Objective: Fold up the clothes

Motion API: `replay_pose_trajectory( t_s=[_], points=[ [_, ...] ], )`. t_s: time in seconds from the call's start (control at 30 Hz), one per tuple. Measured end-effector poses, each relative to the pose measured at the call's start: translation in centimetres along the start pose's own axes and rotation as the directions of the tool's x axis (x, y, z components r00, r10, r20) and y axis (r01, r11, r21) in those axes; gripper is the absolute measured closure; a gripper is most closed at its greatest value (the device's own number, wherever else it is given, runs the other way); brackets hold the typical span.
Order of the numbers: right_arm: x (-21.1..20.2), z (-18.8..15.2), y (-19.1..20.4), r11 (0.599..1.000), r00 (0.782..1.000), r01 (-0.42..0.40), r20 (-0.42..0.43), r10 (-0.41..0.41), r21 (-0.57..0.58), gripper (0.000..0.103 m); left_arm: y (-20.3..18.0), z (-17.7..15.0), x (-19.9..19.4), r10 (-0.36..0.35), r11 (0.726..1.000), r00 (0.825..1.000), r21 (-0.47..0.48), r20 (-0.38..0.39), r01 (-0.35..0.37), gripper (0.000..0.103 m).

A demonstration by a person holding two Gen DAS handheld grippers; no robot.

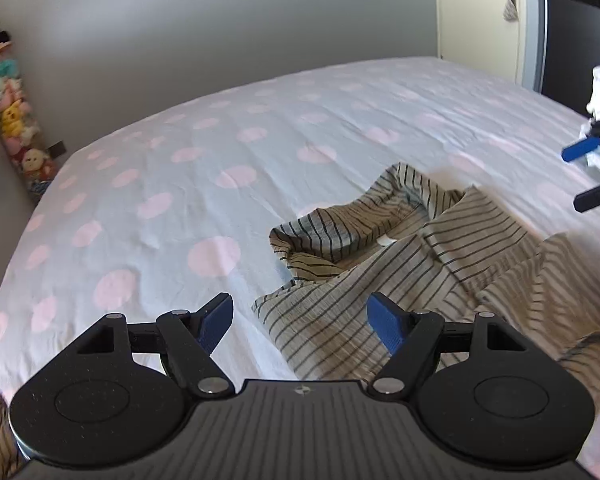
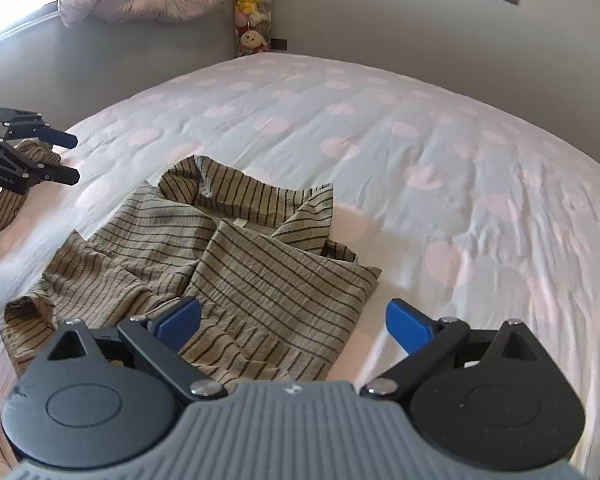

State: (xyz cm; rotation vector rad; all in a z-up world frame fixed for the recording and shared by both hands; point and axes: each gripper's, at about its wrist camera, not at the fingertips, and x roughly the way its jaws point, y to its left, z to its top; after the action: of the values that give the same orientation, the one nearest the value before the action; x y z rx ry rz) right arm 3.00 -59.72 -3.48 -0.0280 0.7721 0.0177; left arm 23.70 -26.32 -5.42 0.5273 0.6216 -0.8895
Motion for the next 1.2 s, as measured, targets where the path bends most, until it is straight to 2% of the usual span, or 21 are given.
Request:
replay_pose_trajectory(
  t_s=[0.27, 0.37, 0.5, 0.67, 0.73, 0.77, 0.83, 0.87, 0.9, 0.93, 1.0, 1.07, 1.2],
  points=[
    [9.1, 1.9, -1.8, 0.988, 0.996, -0.029, -0.091, 0.015, -0.154, 0.003, 1.2, 0.1, 8.7, -0.043, 0.99, 0.994, 0.127, -0.104, 0.056, 0.03],
    [11.9, 2.6, -2.8, 0.984, 0.993, -0.048, -0.11, 0.03, -0.17, 0.003, 2.2, 0.2, 11.2, -0.065, 0.99, 0.99, 0.114, -0.125, 0.079, 0.03],
    [14.6, 3.2, -3.6, 0.977, 0.988, -0.096, -0.139, 0.07, -0.192, 0.004, 2.8, 0.1, 13.4, -0.133, 0.984, 0.981, 0.1, -0.143, 0.148, 0.03],
    [16.6, 3.2, -4.0, 0.958, 0.974, -0.179, -0.18, 0.139, -0.226, 0.008, 3.1, -0.3, 14.6, -0.206, 0.973, 0.971, 0.08, -0.125, 0.217, 0.03],
    [16.9, 3.2, -4.2, 0.957, 0.965, -0.217, -0.187, 0.182, -0.191, 0.017, 3.2, -0.6, 14.8, -0.222, 0.971, 0.969, 0.065, -0.11, 0.229, 0.031],
    [17.0, 3.2, -4.2, 0.957, 0.962, -0.232, -0.188, 0.199, -0.172, 0.021, 3.1, -0.7, 14.7, -0.223, 0.971, 0.969, 0.062, -0.101, 0.23, 0.034],
    [16.7, 3.1, -3.9, 0.955, 0.958, -0.246, -0.188, 0.214, -0.167, 0.032, 2.8, -0.8, 14.4, -0.238, 0.968, 0.967, 0.062, -0.09, 0.244, 0.047],
    [16.5, 3.1, -3.7, 0.951, 0.956, -0.258, -0.191, 0.225, -0.17, 0.043, 2.7, -0.8, 14.2, -0.247, 0.966, 0.965, 0.059, -0.089, 0.253, 0.056],
    [16.3, 3.2, -3.5, 0.947, 0.951, -0.274, -0.197, 0.24, -0.17, 0.059, 2.6, -0.8, 14.1, -0.259, 0.963, 0.962, 0.055, -0.09, 0.264, 0.065],
    [16.1, 3.3, -3.4, 0.943, 0.946, -0.288, -0.203, 0.253, -0.166, 0.068, 2.5, -0.7, 14.0, -0.272, 0.96, 0.958, 0.048, -0.092, 0.277, 0.071],
    [15.7, 3.5, -3.0, 0.943, 0.944, -0.29, -0.21, 0.253, -0.164, 0.087, 2.4, -0.3, 13.7, -0.288, 0.956, 0.953, 0.037, -0.096, 0.292, 0.093],
    [15.0, 3.7, -2.6, 0.945, 0.948, -0.281, -0.204, 0.246, -0.169, 0.094, 2.1, 0.0, 13.2, -0.286, 0.956, 0.954, 0.034, -0.094, 0.29, 0.098],
    [12.0, 4.3, -2.2, 0.948, 0.959, -0.261, -0.163, 0.232, -0.184, 0.096, 2.1, 0.8, 10.8, -0.274, 0.96, 0.96, 0.037, -0.053, 0.277, 0.099]
  ],
)
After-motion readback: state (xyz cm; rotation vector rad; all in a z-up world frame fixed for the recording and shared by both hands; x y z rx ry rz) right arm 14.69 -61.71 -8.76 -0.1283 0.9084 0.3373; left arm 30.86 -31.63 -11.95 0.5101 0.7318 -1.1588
